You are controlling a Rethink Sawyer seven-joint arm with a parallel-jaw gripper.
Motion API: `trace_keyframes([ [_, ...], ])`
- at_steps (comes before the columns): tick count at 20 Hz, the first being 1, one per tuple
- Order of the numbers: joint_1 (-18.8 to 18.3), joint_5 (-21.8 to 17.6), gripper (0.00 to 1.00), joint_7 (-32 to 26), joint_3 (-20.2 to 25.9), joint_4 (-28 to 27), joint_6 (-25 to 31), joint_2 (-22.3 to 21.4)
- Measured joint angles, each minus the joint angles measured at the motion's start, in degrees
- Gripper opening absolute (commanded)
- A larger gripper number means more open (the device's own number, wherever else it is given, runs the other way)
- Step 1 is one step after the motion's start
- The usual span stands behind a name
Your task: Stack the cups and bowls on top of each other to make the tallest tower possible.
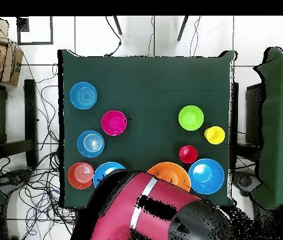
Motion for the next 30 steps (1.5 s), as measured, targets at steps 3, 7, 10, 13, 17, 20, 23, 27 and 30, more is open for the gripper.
trace_keyframes([
  [3,-1.0,0.1,1.00,0.1,-0.1,0.5,-0.6,-0.1],
  [7,-3.3,1.1,1.00,0.3,-0.4,1.1,-2.6,0.6],
  [10,-4.8,1.8,1.00,0.4,-0.4,1.3,-4.7,1.2],
  [13,-5.3,1.8,1.00,0.4,-0.4,1.4,-5.4,1.4],
  [17,-5.5,1.8,1.00,0.4,-0.2,1.4,-5.2,1.2],
  [20,-5.8,1.8,1.00,0.4,0.2,1.4,-4.5,0.9],
  [23,-7.0,1.4,1.00,0.4,1.5,1.4,-1.8,-0.3],
  [27,-8.8,1.1,1.00,0.4,3.6,1.4,1.9,-1.9],
  [30,-10.2,1.1,1.00,0.4,5.2,1.3,5.2,-3.2],
])
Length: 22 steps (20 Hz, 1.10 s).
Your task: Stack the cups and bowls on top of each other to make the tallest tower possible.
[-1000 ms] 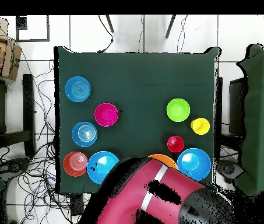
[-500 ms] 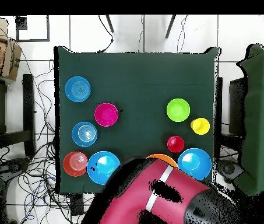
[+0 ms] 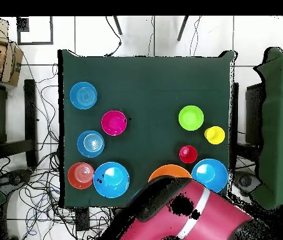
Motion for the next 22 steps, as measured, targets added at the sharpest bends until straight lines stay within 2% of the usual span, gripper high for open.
trace_keyframes([
  [4,-0.6,0.0,1.00,0.0,1.4,-0.4,4.0,-1.2],
  [10,-0.6,0.0,1.00,0.0,2.2,-0.7,6.5,-1.8],
  [22,-0.6,0.0,1.00,0.0,2.9,-1.0,8.8,-2.3],
])
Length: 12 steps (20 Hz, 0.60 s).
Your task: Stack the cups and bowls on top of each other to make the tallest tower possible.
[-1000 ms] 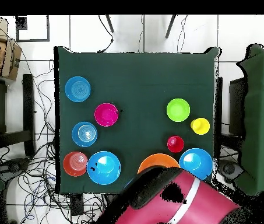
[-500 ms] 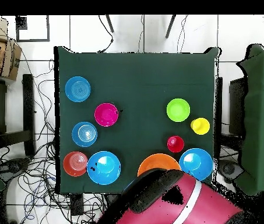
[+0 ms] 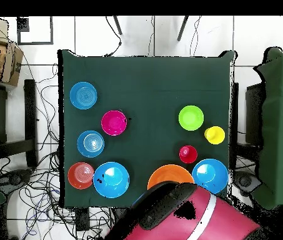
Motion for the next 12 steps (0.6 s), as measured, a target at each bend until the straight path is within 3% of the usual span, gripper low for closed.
trace_keyframes([
  [12,-1.8,0.0,1.00,0.0,2.9,-0.6,6.5,-1.6],
])
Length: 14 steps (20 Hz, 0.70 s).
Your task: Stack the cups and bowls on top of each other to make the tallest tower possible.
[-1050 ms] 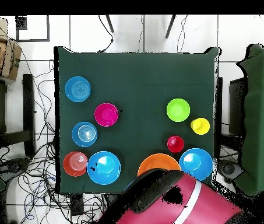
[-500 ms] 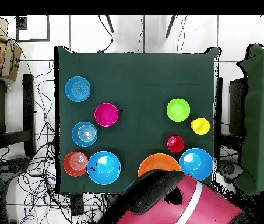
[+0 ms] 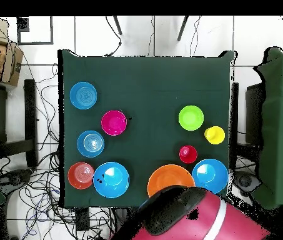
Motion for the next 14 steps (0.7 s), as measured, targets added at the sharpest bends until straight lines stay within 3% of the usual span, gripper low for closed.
trace_keyframes([
  [14,-6.7,0.0,1.00,0.0,9.5,-3.1,19.4,-2.5],
])
